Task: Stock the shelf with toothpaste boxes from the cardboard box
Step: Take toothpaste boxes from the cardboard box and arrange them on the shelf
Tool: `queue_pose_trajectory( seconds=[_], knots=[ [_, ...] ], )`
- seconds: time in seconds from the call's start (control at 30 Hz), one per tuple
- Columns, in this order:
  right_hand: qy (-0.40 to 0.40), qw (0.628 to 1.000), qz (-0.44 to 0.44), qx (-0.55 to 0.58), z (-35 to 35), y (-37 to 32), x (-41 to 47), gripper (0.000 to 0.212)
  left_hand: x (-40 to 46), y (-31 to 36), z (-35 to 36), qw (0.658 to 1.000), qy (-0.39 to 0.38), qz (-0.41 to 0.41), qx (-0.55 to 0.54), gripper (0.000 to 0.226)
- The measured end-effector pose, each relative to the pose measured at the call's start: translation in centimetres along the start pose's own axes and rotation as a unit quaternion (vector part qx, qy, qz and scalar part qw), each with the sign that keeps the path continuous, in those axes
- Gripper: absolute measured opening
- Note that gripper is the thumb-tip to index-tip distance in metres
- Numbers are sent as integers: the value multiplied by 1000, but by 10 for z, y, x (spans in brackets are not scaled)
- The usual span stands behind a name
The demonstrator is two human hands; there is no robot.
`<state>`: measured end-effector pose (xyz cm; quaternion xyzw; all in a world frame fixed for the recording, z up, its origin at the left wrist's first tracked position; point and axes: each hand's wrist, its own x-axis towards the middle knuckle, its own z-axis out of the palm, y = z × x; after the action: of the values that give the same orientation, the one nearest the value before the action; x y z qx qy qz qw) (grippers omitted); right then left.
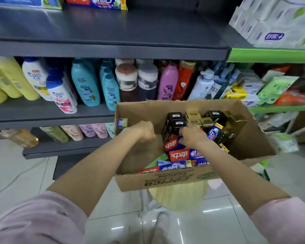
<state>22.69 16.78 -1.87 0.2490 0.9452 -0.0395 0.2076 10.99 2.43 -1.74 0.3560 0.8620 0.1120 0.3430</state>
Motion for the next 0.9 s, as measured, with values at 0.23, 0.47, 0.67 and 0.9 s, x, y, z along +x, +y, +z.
queue_pose_trajectory(
  seconds=[0.23,0.47,0.67,0.9],
  knots=[
    [18,997,11,-79,17,71,35,55,64,59,44,997,-25,46,-48,30],
    [20,1000,9,-9,49,96,45,66,91,95,86,993,21,114,33,69],
    [-30,962,40,270,50,117,57,45,100,113,106,979,40,99,175,58],
    [16,901,296,318,50,129,80,90,111,114,100,961,-28,90,261,50]
  ],
)
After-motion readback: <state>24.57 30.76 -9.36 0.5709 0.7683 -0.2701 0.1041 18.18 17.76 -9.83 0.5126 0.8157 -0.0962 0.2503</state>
